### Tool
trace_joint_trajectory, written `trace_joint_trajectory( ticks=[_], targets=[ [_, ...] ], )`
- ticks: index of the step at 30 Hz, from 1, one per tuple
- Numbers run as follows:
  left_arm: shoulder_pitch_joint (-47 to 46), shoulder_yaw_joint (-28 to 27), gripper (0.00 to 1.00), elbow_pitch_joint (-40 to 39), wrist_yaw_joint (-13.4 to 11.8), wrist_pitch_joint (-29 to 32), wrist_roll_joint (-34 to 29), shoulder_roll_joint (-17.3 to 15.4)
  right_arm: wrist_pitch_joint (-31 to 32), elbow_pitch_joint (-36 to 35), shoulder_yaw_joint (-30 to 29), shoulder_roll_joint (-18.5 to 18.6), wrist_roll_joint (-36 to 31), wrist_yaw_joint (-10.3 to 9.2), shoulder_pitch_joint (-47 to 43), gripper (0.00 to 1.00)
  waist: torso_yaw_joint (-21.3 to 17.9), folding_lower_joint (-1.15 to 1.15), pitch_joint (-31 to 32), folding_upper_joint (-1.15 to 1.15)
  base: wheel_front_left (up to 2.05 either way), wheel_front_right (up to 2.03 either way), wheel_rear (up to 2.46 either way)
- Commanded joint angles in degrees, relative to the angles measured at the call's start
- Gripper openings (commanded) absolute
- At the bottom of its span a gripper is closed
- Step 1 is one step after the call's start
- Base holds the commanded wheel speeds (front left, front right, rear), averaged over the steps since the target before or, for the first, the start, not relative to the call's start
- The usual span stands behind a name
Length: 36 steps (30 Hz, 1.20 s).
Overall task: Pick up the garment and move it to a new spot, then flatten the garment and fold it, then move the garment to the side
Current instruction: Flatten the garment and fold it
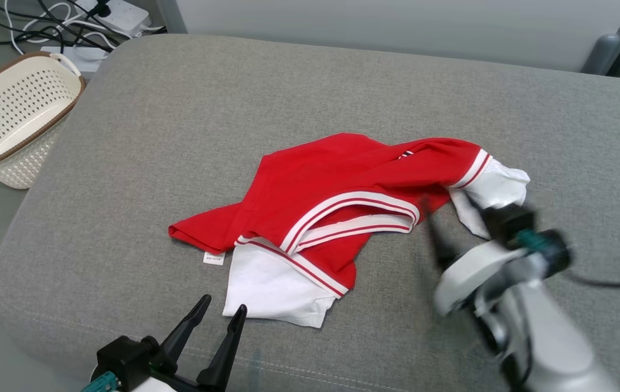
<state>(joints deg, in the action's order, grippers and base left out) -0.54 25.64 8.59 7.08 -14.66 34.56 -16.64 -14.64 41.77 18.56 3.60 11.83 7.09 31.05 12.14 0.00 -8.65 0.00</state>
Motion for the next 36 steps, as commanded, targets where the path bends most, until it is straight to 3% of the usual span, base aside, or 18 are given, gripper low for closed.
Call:
trace_joint_trajectory(
  ticks=[1, 3, 4, 8, 12, 17, 28, 29, 30, 31, 36],
  targets=[
    [-2.32, -1.77, 1.0, -0.86, 0.41, -0.34, 0.4, -0.9, 0.12, -3.04, 5.25, -0.72, 2.05, 0.4, -1.37, 1.0, 0.56, 0.0, 0.03, 0.0, 0.0, 0.0, 0.0],
    [-2.46, -1.83, 1.0, -0.6, 0.41, -0.34, 0.56, -0.77, 1.36, -5.82, 12.26, -0.72, 5.25, 0.4, -2.49, 1.0, 1.33, 0.0, 0.07, 0.0, 0.0, 0.0, 0.0],
    [-2.46, -1.83, 1.0, -0.6, 0.41, -0.34, 0.56, -0.77, 1.36, -5.82, 12.26, -0.72, 5.25, 0.4, -2.49, 1.0, 1.33, 0.0, 0.07, 0.0, 0.0, 0.0, 0.0],
    [-2.55, -1.72, 1.0, -0.06, 0.41, -0.34, 0.79, -0.78, 5.39, -8.6, 23.69, -0.72, 9.26, 0.4, -3.06, 1.0, 2.95, 0.0, 0.0, 0.0, 0.0, 0.0, 0.0],
    [-2.52, -1.62, 1.0, 0.54, 0.41, -0.34, 1.05, -0.69, 9.46, -7.81, 30.75, -0.72, 11.54, 0.4, -1.8, 1.0, 4.51, 0.0, -0.02, 0.0, 0.0, 0.0, 0.0],
    [-2.88, -1.21, 1.0, 1.01, 0.41, -0.34, 1.33, -0.54, 12.84, -4.79, 35.34, -0.72, 12.42, 0.4, 0.96, 1.0, 6.19, 0.0, -0.3, 0.0, 0.0, 0.0, 0.0],
    [-4.14, -0.53, 1.0, 1.57, 0.41, -0.34, 2.4, -0.55, 23.59, 1.86, 42.27, -0.72, 7.54, 0.4, 7.06, 1.0, 9.77, 0.0, -1.38, 0.0, 0.0, 0.0, 0.0],
    [-4.14, -0.56, 1.0, 1.62, 0.41, -0.34, 2.48, -0.59, 24.39, 2.37, 42.11, -0.72, 7.02, 0.4, 7.44, 0.64, 9.91, 0.0, -1.38, 0.0, 0.0, 0.0, 0.0],
    [-4.12, -0.58, 1.0, 1.69, 0.41, -0.34, 2.52, -0.62, 25.13, 2.85, 41.77, -0.72, 6.49, 0.4, 7.75, 0.36, 9.99, 0.0, -1.33, 0.0, 0.0, 0.0, 0.0],
    [-4.06, -0.64, 1.0, 1.77, 0.41, -0.34, 2.53, -0.64, 25.39, 3.25, 40.96, -0.72, 5.99, 0.4, 8.04, 0.0, 10.0, 0.0, -1.24, 0.0, 0.0, 0.0, 0.0],
    [-3.15, -1.7, 1.0, 2.01, 0.41, -0.34, 2.07, -0.46, 21.51, 3.73, 33.19, -0.72, 3.65, 0.4, 8.75, 0.0, 8.59, 0.0, -0.12, 0.0, 0.0, 0.0, 0.0]
  ],
)
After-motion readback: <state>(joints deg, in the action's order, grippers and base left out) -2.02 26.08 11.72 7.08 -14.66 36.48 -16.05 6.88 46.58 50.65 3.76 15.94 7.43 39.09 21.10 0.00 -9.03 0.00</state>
